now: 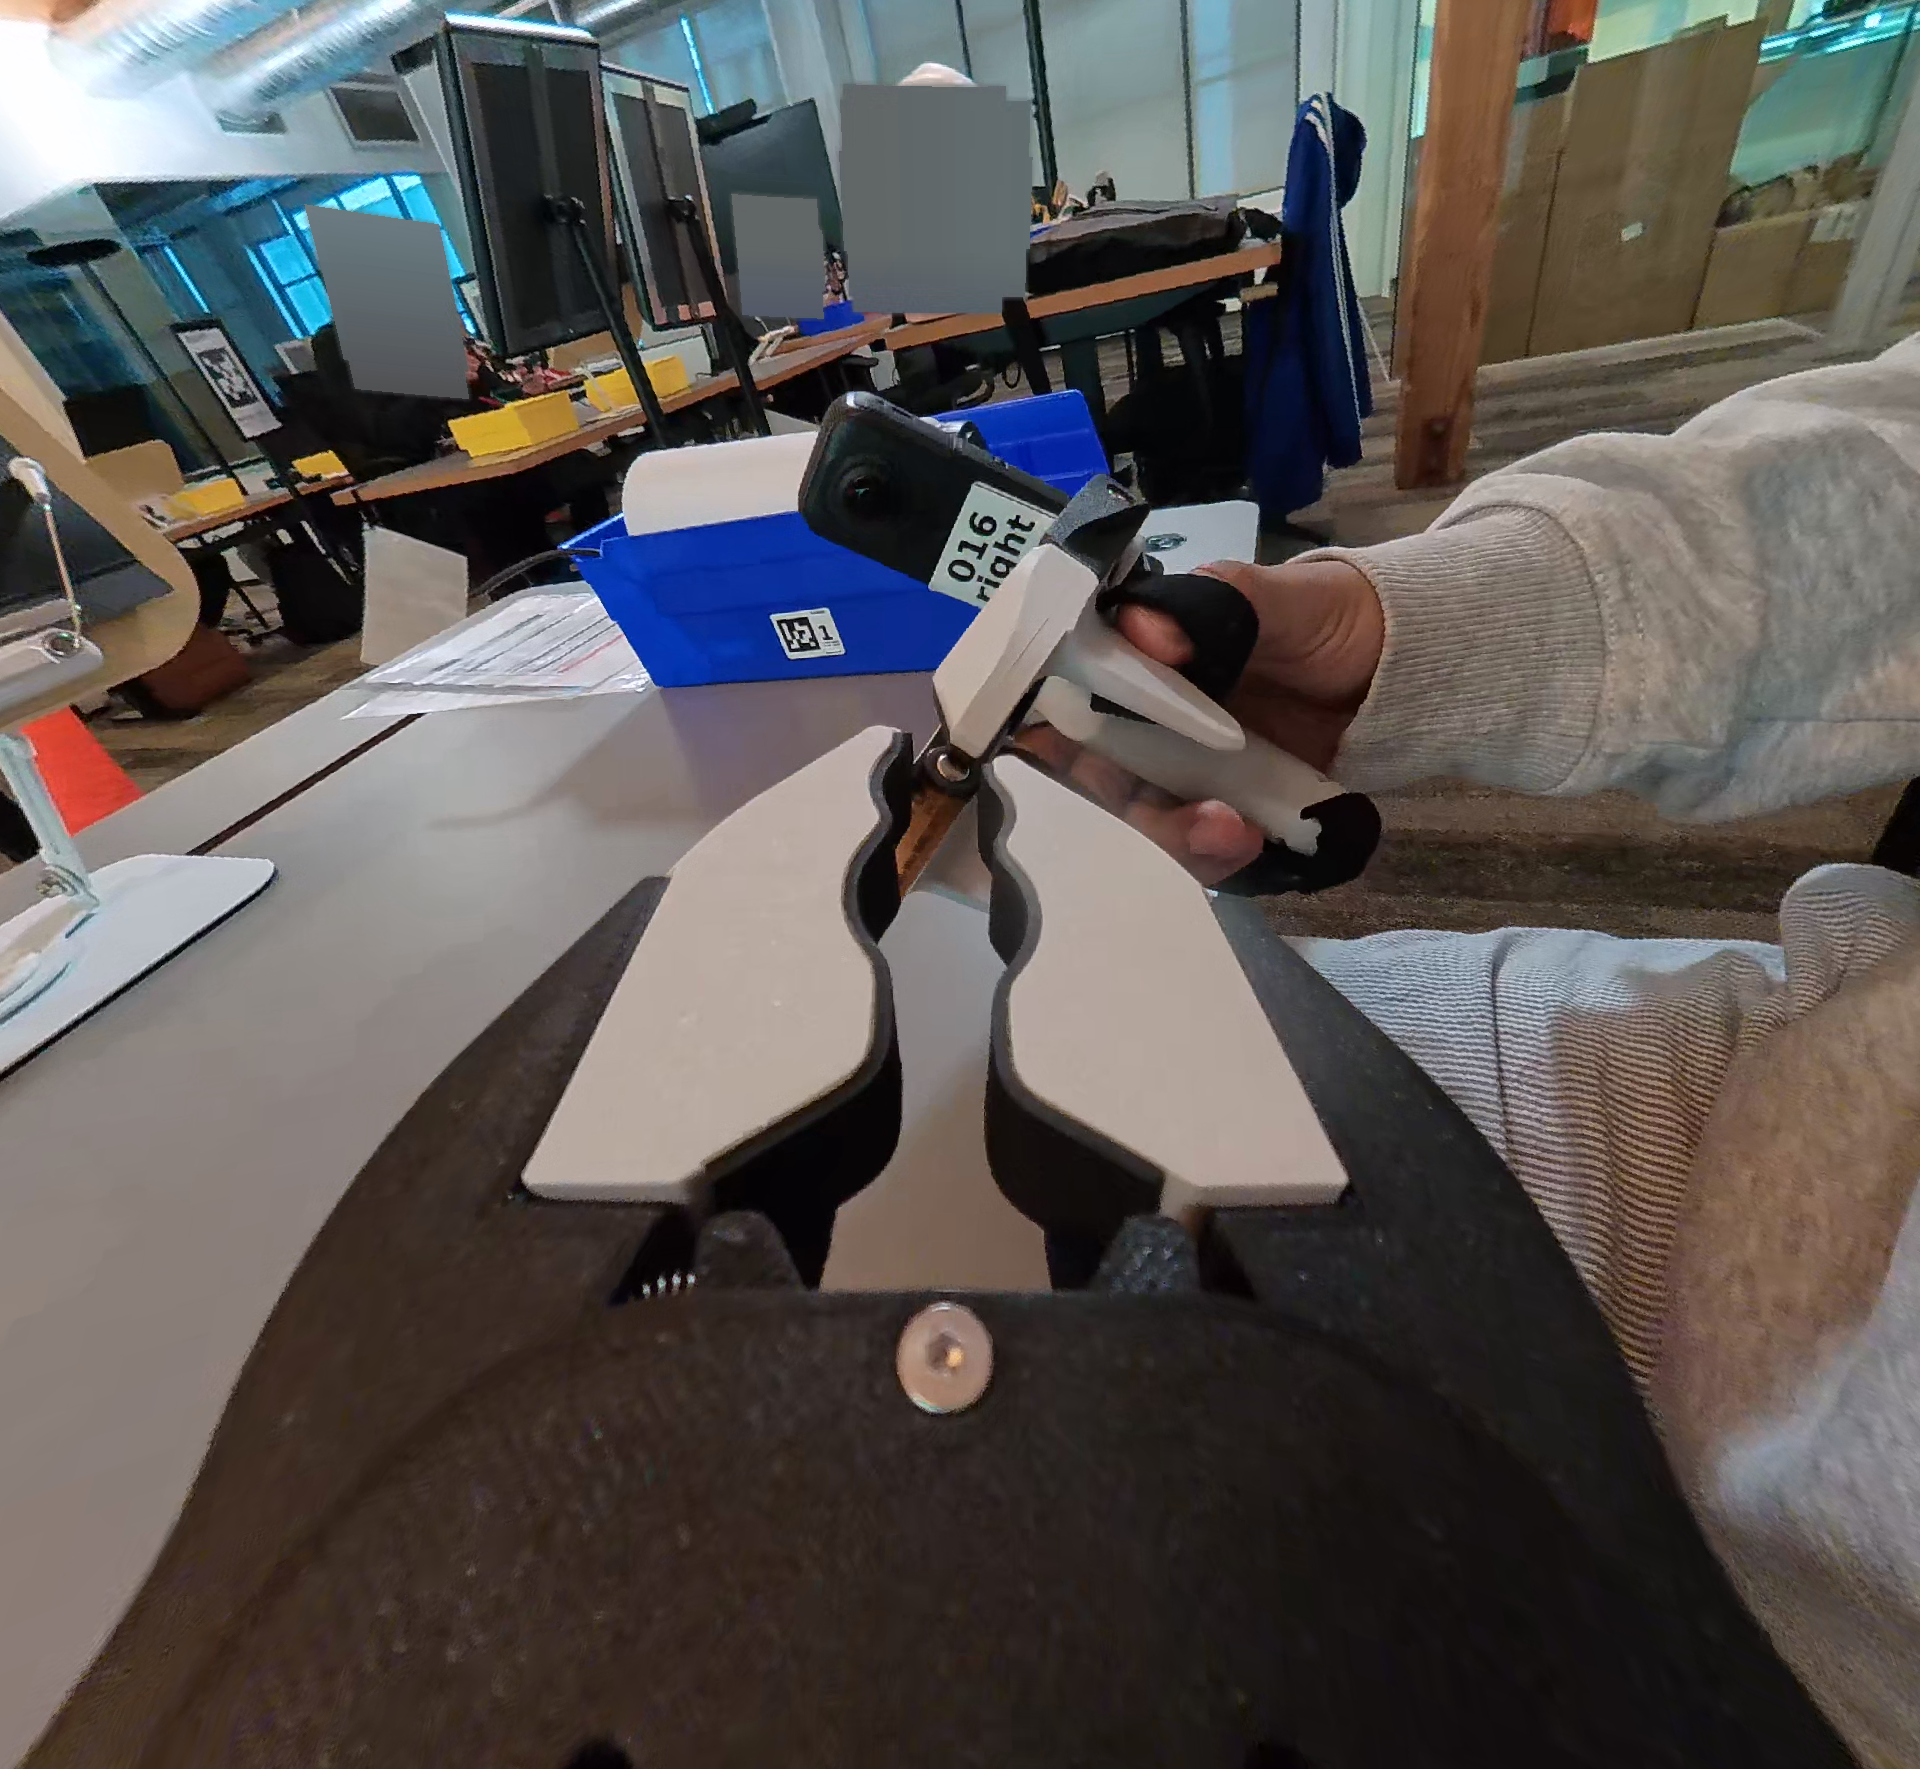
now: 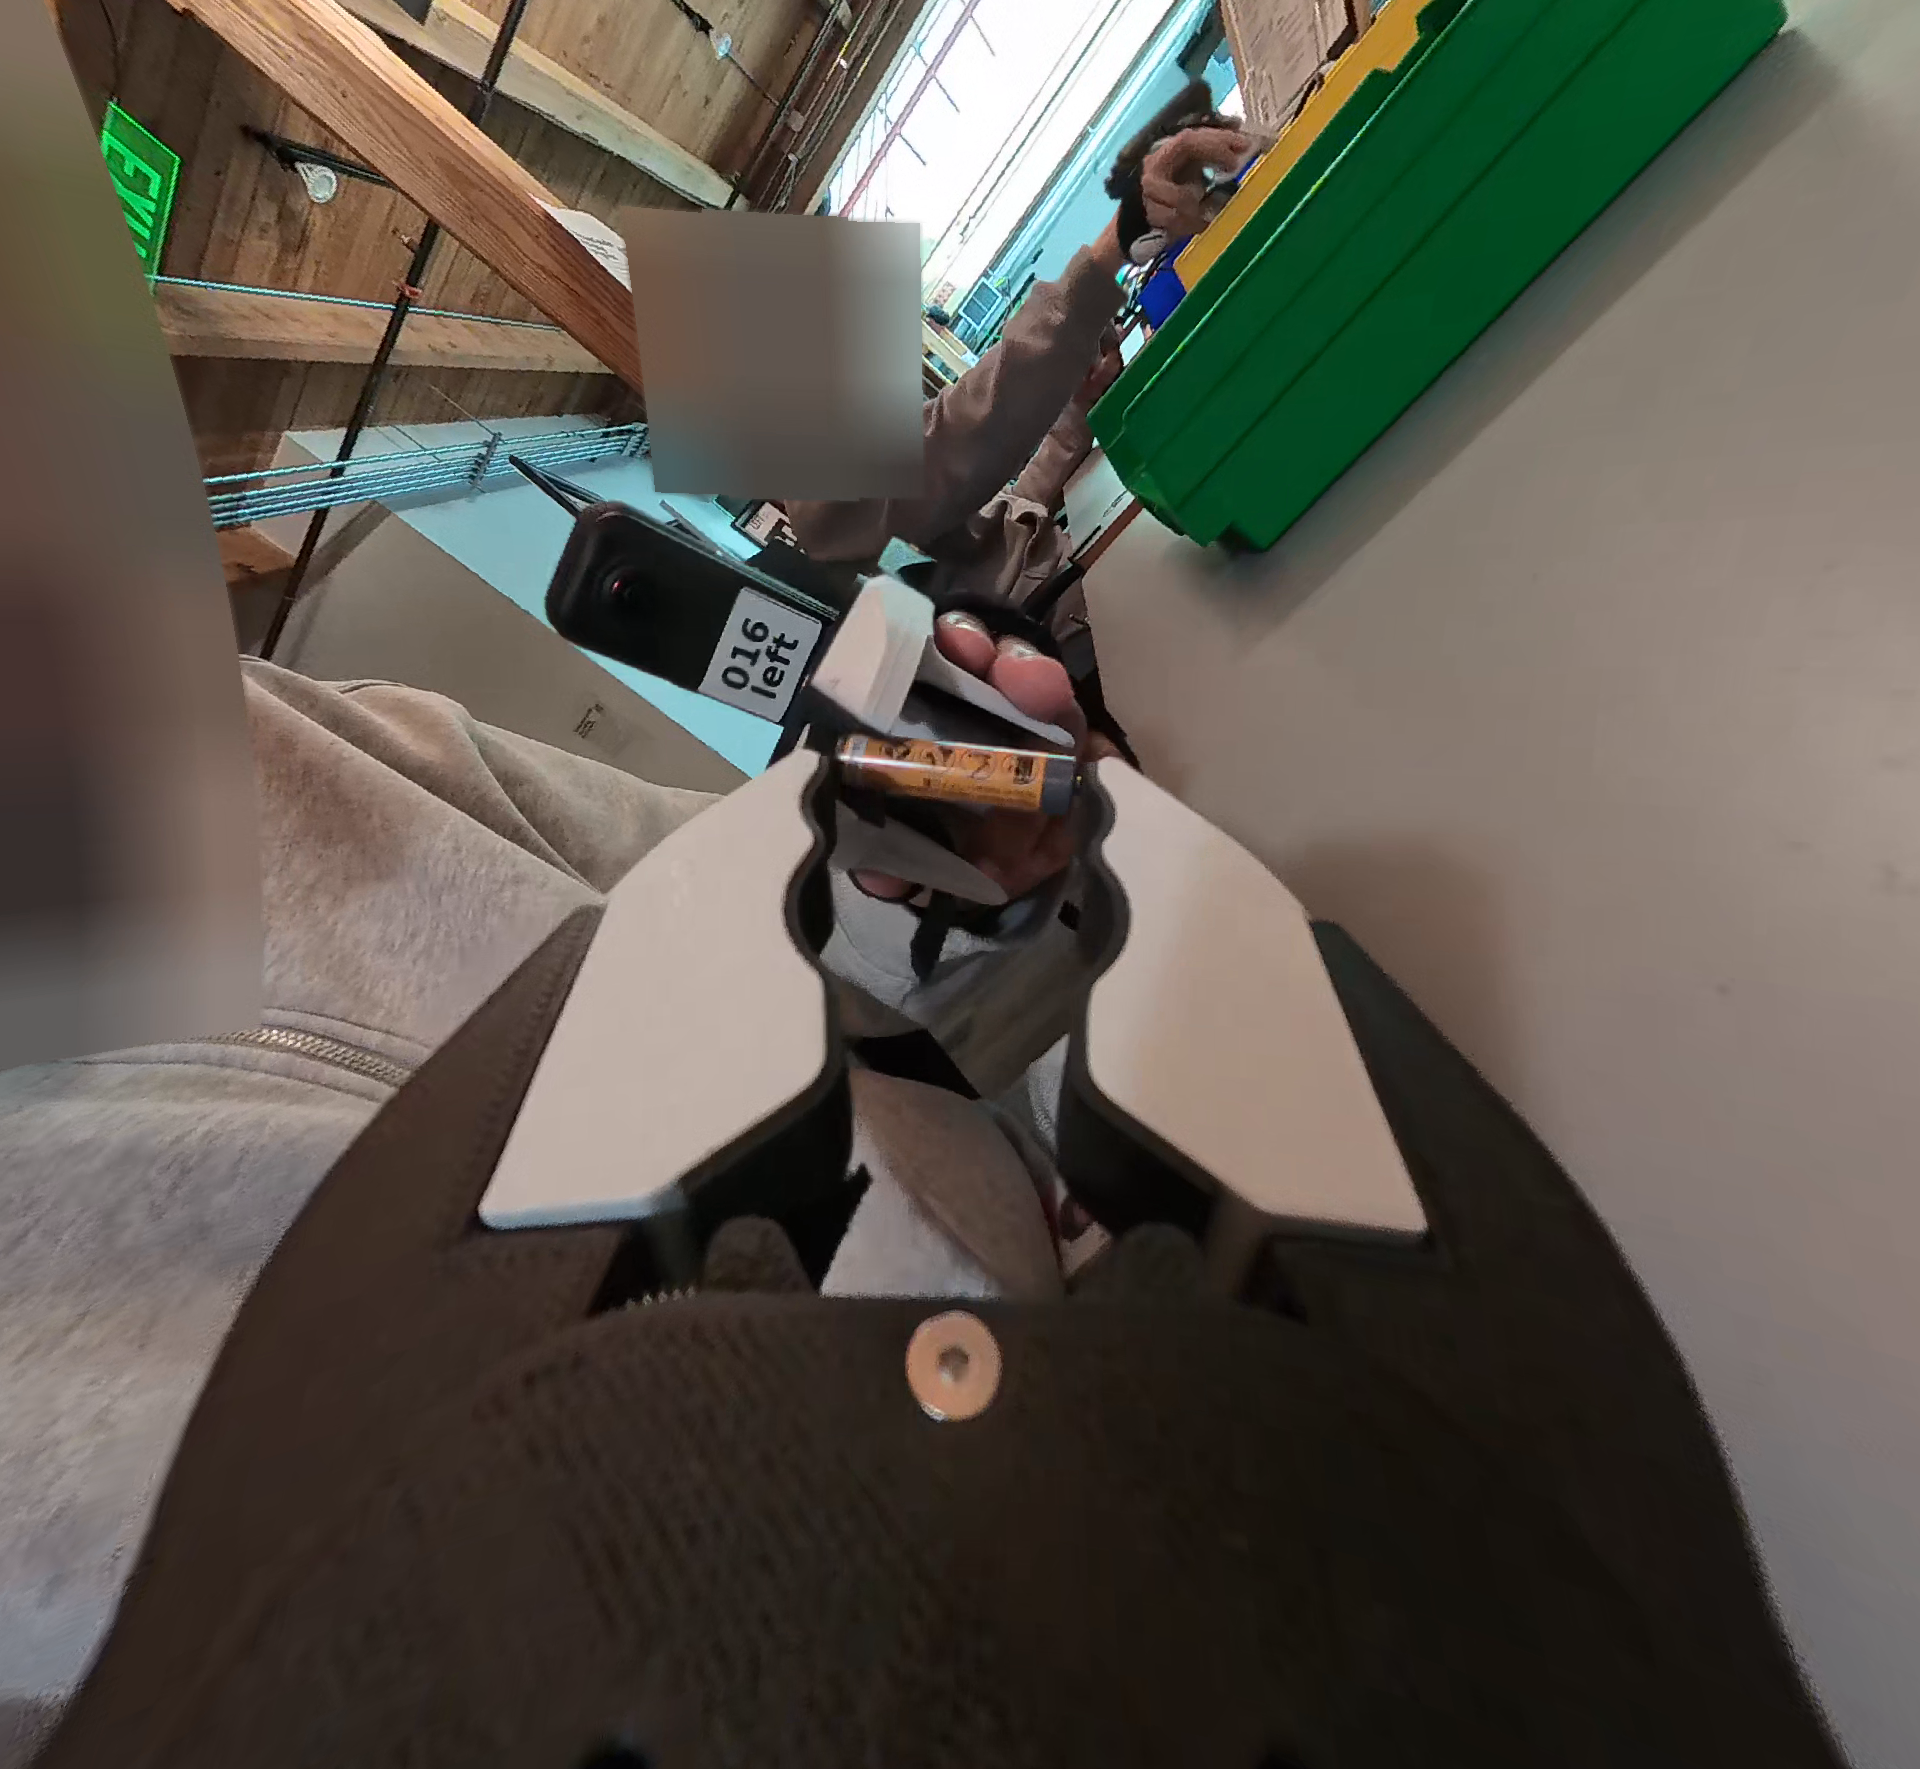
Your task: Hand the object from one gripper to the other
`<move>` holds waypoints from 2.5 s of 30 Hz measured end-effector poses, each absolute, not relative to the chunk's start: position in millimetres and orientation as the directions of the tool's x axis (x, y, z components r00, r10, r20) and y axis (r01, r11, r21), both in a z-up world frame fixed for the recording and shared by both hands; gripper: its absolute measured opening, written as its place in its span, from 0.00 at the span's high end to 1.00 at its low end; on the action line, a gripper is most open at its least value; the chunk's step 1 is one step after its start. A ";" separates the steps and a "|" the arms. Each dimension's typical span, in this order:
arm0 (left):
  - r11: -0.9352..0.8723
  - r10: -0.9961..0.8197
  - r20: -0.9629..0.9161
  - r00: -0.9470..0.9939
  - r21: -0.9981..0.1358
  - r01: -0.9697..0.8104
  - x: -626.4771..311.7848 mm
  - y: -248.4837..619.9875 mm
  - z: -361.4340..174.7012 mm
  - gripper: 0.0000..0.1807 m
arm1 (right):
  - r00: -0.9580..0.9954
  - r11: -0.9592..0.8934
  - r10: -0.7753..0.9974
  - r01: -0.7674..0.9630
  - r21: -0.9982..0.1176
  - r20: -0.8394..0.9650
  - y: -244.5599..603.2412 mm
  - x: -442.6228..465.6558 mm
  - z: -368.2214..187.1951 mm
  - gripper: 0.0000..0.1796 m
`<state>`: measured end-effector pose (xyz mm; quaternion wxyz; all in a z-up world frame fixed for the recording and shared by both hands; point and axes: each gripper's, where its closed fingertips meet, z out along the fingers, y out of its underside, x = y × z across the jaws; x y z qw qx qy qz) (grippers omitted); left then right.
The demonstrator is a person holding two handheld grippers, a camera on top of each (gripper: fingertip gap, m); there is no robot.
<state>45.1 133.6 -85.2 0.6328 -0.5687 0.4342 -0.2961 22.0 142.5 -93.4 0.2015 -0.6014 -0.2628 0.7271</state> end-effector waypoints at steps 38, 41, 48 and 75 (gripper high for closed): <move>-0.320 -0.880 0.394 0.265 -0.904 0.282 24.8 152.0 -72.9 0.74 | -0.038 -0.357 0.932 0.060 -0.932 -0.360 138.0 20.0 -101.3 0.94; -0.270 -0.880 0.361 0.308 -0.915 0.301 21.0 154.9 -68.8 0.67 | -0.069 -0.459 0.886 0.011 -0.888 -0.459 140.7 23.3 -93.9 0.94; 0.051 -0.869 -0.029 0.494 -0.998 0.032 35.0 150.8 -80.4 0.51 | -0.261 -0.744 0.655 -0.056 -0.666 -0.709 144.7 36.2 -74.5 0.94; 0.280 -0.817 -0.354 0.455 -0.934 -0.224 52.5 134.9 -96.9 0.73 | -0.348 -0.869 0.336 0.243 -0.430 -0.875 115.6 25.9 -95.2 0.94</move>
